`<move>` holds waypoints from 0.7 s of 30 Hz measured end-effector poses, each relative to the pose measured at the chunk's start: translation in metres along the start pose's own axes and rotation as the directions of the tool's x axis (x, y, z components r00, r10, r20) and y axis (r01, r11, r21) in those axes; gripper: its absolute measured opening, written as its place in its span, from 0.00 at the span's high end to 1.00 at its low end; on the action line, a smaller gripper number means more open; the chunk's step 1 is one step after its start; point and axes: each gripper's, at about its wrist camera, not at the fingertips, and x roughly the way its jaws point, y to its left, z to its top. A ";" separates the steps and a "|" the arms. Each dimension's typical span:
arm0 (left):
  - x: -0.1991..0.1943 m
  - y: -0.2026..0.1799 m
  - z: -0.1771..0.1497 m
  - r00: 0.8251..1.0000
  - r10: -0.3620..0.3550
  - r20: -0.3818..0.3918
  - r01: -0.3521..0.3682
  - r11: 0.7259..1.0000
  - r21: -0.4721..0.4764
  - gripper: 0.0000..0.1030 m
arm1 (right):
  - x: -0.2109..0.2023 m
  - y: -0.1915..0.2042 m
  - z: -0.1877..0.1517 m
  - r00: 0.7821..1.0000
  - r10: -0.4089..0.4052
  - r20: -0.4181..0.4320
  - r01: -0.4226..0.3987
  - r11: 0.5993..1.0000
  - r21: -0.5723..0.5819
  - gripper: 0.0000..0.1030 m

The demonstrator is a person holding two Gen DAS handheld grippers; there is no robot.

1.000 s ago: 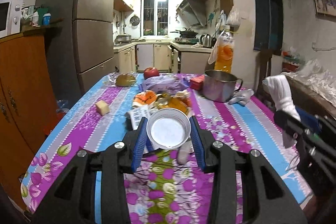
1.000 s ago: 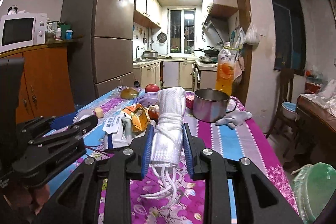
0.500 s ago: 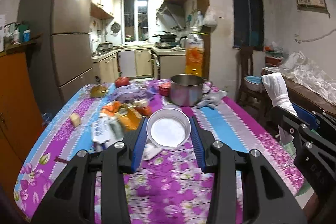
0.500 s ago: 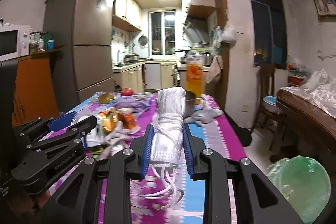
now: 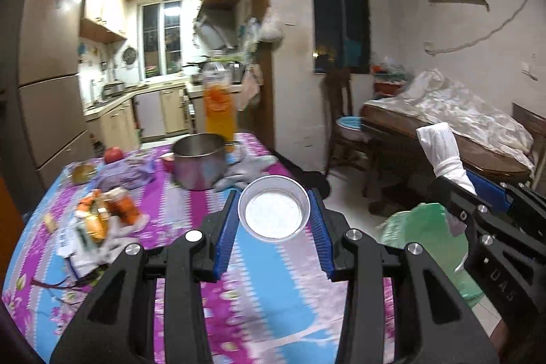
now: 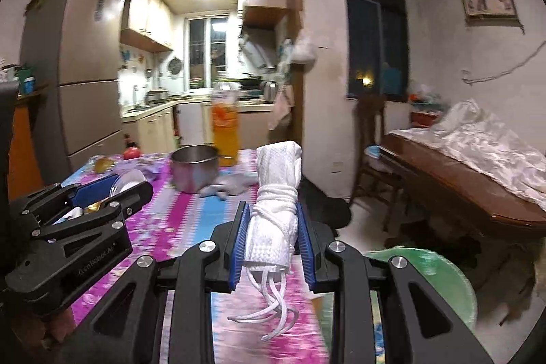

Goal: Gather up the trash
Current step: 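Carry the lid and mask over the green bin with both tools, then open the left gripper over the bin while the right releases the box and mask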

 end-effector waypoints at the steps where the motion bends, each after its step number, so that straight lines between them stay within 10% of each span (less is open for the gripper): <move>1: 0.003 -0.011 0.001 1.000 -0.023 -0.005 0.023 1.000 0.005 0.63 | 0.000 -0.015 -0.001 1.000 -0.023 -0.007 0.023 1.000 0.005 0.72; 13: 0.061 -0.119 0.001 0.976 -0.181 -0.125 0.190 0.979 0.072 0.62 | 0.030 -0.156 -0.029 0.969 -0.144 -0.199 0.161 0.985 0.069 0.72; 21: 0.114 -0.172 -0.013 0.931 -0.215 -0.296 0.255 0.961 0.103 0.62 | 0.085 -0.231 -0.055 0.900 -0.113 -0.420 0.176 0.978 0.113 0.72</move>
